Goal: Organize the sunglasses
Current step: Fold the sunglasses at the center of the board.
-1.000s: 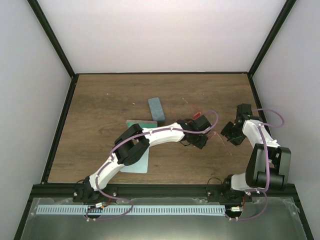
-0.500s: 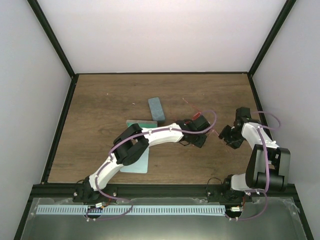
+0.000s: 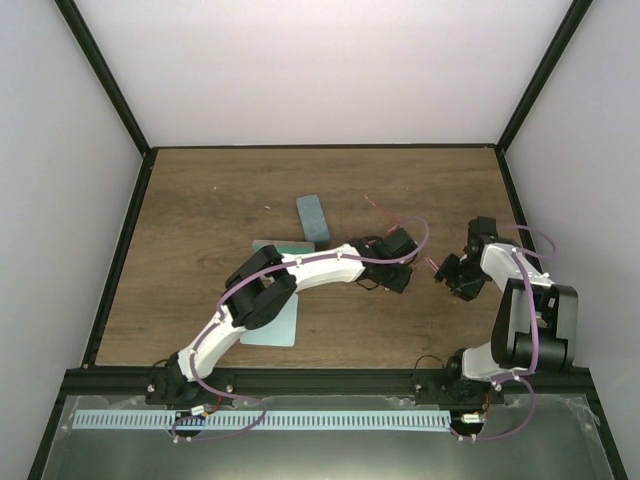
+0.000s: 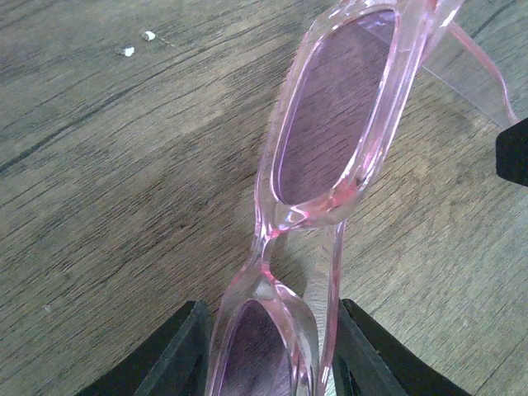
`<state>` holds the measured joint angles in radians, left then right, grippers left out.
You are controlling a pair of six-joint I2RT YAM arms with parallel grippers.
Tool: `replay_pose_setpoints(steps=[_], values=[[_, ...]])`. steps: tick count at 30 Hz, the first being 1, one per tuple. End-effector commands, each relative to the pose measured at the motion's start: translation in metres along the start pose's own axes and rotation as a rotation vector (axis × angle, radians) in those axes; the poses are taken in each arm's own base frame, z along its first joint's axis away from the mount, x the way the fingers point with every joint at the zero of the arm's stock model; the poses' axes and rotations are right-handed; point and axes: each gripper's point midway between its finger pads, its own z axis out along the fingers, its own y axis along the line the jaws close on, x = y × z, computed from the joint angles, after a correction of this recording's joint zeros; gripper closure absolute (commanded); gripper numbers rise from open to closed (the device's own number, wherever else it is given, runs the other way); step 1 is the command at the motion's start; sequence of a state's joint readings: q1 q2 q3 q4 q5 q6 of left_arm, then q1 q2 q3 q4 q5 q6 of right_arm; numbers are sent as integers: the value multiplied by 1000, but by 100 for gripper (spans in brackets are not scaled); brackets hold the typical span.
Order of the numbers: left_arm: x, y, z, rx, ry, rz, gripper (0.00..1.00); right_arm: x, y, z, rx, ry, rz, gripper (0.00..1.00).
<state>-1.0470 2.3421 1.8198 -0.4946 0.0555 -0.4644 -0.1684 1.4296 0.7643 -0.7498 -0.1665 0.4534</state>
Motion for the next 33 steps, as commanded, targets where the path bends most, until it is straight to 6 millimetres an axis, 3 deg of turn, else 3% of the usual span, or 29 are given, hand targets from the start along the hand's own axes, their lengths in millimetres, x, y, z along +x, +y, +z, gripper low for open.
replay_pose_setpoints(steps=[1,10,18,24,33], values=[[43,38,19,-93,134,-39,58,5,-8,7,55,20,-1,45],[47,38,18,-81,142,-35,58,11,-3,10,65,35,-12,52],[50,38,18,-73,148,-31,57,-35,21,-41,50,-127,-44,50],[52,37,16,-66,150,-29,57,-36,12,-20,115,-58,-84,43],[54,37,18,-55,151,-33,57,-12,8,6,74,18,-99,39]])
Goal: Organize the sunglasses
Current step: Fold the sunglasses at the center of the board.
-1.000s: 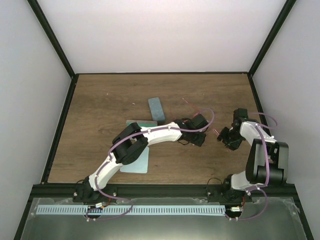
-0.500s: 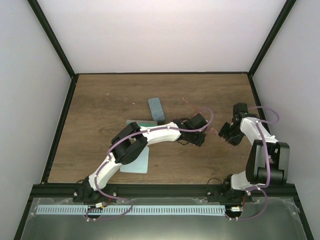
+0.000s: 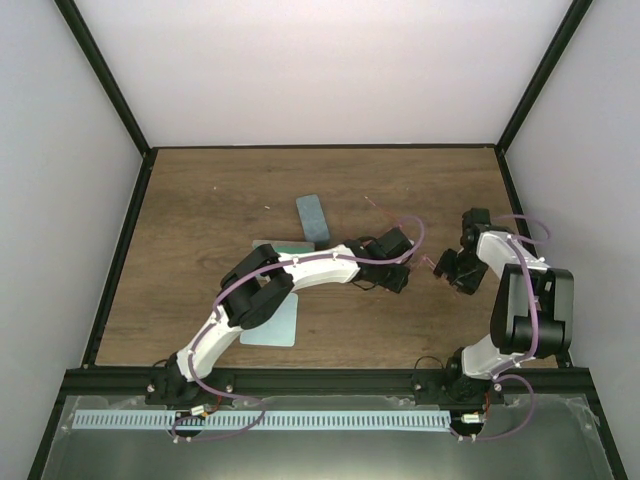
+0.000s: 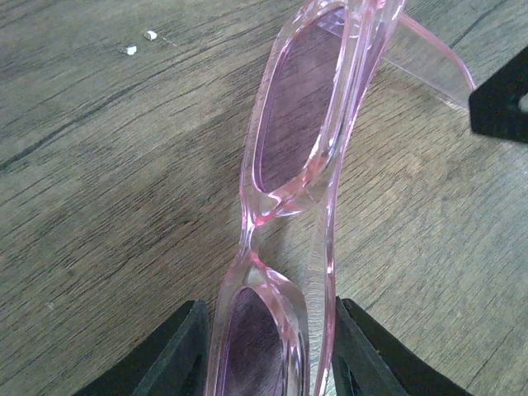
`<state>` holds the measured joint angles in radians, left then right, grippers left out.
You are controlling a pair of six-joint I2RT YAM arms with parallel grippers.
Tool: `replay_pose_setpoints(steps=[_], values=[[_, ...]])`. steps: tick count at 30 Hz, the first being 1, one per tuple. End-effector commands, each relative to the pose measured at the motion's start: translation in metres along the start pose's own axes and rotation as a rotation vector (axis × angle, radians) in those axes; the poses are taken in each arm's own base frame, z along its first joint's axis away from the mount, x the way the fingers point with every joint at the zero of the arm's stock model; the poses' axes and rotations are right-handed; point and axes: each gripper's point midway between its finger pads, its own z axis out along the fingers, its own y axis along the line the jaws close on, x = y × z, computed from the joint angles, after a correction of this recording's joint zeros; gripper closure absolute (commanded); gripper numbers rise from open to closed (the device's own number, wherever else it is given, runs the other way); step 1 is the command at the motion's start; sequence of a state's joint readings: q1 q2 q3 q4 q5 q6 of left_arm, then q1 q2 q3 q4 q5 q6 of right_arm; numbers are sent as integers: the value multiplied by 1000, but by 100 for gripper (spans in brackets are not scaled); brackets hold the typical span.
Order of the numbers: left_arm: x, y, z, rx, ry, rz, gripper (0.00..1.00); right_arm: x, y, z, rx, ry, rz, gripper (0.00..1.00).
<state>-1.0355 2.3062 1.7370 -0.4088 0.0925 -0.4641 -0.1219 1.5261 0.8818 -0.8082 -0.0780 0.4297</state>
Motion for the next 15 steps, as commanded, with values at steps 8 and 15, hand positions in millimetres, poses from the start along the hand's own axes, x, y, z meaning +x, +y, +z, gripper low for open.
replay_pose_setpoints(steps=[8,15], values=[[52,35,17,-89,167,-42,57,16,1,19,-11,66,-18,50],[57,32,19,-64,176,-61,57,21,5,21,-39,90,21,70]])
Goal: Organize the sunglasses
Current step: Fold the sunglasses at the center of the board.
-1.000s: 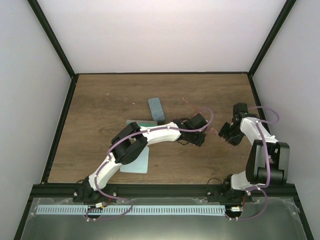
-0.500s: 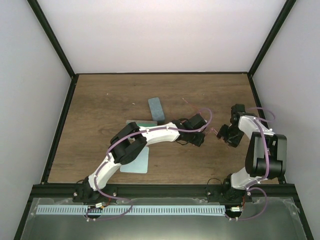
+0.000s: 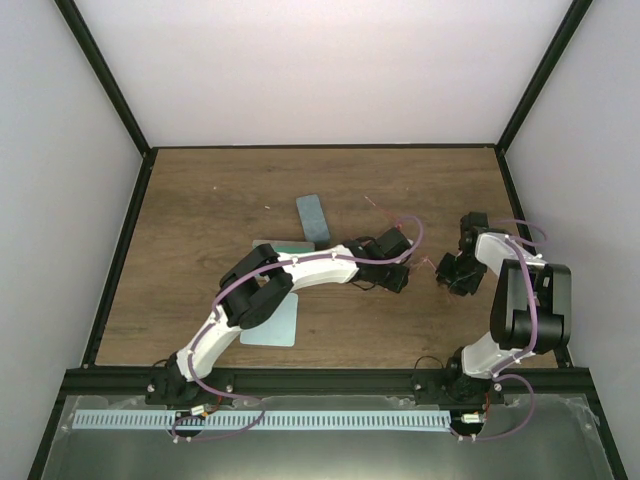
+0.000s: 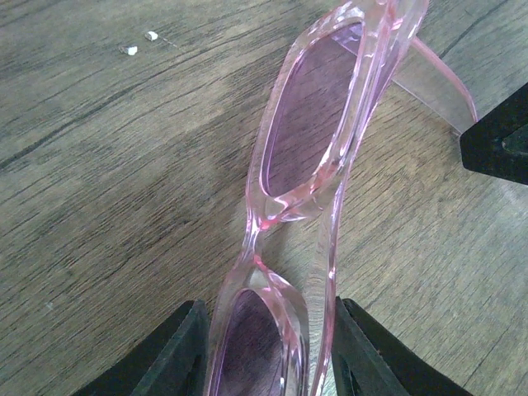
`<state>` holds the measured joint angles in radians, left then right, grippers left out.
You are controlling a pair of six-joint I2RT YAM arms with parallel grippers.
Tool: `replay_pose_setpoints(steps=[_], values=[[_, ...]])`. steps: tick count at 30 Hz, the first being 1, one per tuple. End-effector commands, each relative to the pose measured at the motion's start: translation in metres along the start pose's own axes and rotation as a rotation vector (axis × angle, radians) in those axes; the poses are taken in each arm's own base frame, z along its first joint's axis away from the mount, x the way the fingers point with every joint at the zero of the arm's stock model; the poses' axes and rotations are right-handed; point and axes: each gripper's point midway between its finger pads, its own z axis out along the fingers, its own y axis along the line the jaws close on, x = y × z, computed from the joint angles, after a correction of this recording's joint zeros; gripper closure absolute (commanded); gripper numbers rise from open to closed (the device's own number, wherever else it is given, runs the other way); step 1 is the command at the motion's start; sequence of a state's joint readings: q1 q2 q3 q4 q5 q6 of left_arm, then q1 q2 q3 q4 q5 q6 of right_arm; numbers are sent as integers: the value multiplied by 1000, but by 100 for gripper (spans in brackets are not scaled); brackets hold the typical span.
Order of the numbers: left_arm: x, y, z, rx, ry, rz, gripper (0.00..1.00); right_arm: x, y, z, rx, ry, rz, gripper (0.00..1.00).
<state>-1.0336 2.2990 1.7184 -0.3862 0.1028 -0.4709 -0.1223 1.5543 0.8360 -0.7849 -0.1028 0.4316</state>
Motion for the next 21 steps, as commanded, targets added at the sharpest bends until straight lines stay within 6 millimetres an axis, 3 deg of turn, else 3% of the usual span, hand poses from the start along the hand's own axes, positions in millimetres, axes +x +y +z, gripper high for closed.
replay_pose_setpoints(steps=[1,12,21], values=[[56,31,19,-66,182,-61,57,7,10,5,-47,38,19,72],[69,17,13,-1,204,-73,54,19,32,11,-85,78,54,82],[89,-7,13,56,246,-57,52,26,69,7,-175,100,49,86]])
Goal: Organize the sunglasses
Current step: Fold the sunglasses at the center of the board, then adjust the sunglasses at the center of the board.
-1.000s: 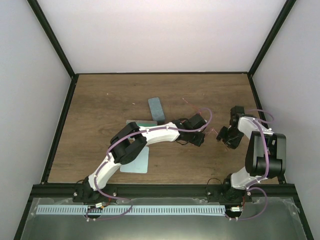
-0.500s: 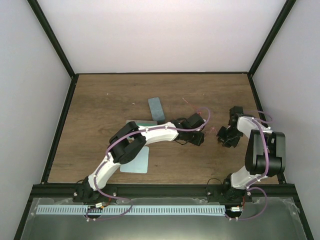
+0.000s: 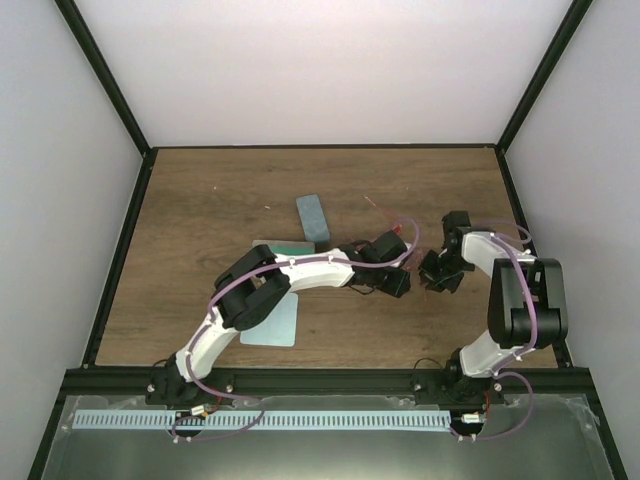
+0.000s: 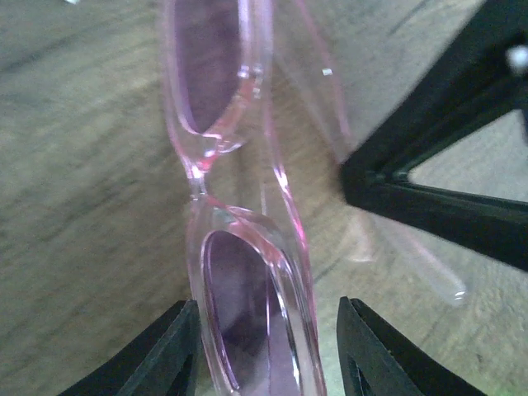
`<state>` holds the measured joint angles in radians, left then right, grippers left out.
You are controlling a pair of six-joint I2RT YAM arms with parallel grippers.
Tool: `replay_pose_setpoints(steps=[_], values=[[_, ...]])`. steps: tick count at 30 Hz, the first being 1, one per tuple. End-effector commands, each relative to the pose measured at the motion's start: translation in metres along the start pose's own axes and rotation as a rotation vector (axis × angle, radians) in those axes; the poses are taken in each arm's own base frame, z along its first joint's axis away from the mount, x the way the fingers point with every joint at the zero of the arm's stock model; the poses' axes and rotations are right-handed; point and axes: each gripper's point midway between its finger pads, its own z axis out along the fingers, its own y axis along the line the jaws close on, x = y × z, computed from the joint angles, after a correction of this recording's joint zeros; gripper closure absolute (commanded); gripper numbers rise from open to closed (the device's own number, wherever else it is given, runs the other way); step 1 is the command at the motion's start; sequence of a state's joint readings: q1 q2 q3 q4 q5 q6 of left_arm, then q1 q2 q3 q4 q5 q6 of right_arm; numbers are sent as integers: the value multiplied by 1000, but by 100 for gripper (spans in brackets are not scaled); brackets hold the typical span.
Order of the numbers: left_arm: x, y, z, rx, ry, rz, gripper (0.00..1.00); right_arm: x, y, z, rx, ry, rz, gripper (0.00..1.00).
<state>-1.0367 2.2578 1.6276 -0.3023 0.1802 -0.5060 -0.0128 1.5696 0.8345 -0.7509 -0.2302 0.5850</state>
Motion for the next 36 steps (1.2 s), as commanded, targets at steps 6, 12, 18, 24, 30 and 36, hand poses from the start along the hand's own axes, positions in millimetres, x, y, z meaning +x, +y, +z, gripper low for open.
replay_pose_setpoints(steps=[6,12,18,24,30,36], values=[[86,-15,21,37,268,-66,50,12,41,8,-93,46,-9,87],[81,-9,11,-7,253,-51,44,7,41,-1,-72,9,-28,83],[69,1,-12,-52,212,-22,27,-4,48,-29,-77,-70,-64,66],[44,-18,-39,-22,163,6,26,-10,55,-45,-106,-128,-92,55],[22,-32,-65,-16,106,24,21,-7,62,-47,-164,-142,-132,33],[16,-24,-104,52,60,-55,21,-8,64,-34,-161,-163,-176,13]])
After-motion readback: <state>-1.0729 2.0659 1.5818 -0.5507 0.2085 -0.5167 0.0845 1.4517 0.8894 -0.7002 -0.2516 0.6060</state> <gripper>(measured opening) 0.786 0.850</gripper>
